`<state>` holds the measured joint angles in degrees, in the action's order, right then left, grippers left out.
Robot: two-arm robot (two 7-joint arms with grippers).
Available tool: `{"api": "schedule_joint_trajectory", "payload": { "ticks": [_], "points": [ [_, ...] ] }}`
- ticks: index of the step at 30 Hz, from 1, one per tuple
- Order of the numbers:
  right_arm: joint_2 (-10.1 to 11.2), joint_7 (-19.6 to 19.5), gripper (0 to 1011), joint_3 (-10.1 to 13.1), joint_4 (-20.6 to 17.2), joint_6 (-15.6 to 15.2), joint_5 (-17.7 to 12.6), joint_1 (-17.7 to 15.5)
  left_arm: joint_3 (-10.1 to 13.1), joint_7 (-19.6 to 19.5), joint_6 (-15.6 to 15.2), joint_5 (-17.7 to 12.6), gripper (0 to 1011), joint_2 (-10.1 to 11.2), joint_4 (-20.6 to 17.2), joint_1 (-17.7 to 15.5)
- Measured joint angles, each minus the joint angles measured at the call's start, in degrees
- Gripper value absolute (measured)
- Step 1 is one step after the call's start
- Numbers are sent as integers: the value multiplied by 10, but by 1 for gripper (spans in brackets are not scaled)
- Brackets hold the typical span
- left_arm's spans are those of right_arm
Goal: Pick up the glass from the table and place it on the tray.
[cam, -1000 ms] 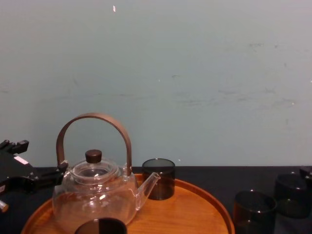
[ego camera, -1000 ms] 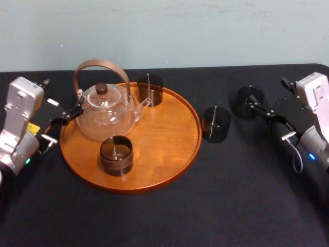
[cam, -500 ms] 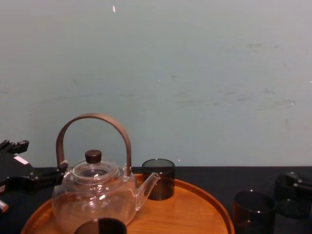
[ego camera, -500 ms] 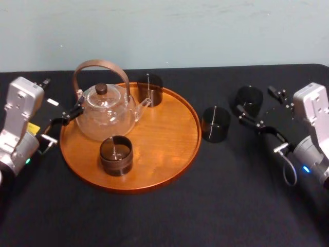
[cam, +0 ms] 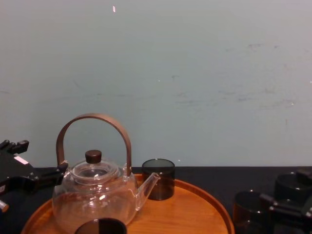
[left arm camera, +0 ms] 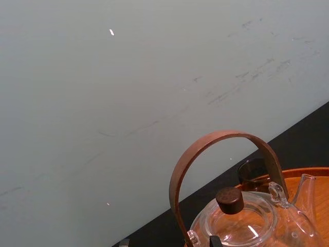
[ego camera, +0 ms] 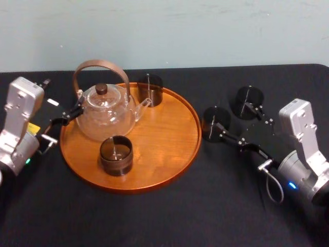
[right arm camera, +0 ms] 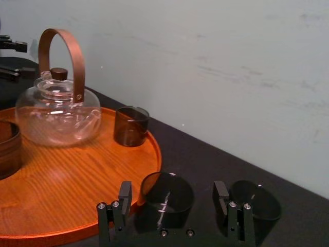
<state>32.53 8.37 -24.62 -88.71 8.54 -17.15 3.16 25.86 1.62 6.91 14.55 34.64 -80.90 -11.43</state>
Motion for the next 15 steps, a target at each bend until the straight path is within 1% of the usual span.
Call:
{"api": "schedule_joint_trajectory", "payload": {
  "ticks": [4,15],
  "points": [
    [-7,8,1002,0,7,-3,-1,-2,0,0,0,0,1009,0,0,0],
    [-23,29,1002,10,27,-9,-6,-6,0,0,0,0,1010,0,0,0]
  ]
}}
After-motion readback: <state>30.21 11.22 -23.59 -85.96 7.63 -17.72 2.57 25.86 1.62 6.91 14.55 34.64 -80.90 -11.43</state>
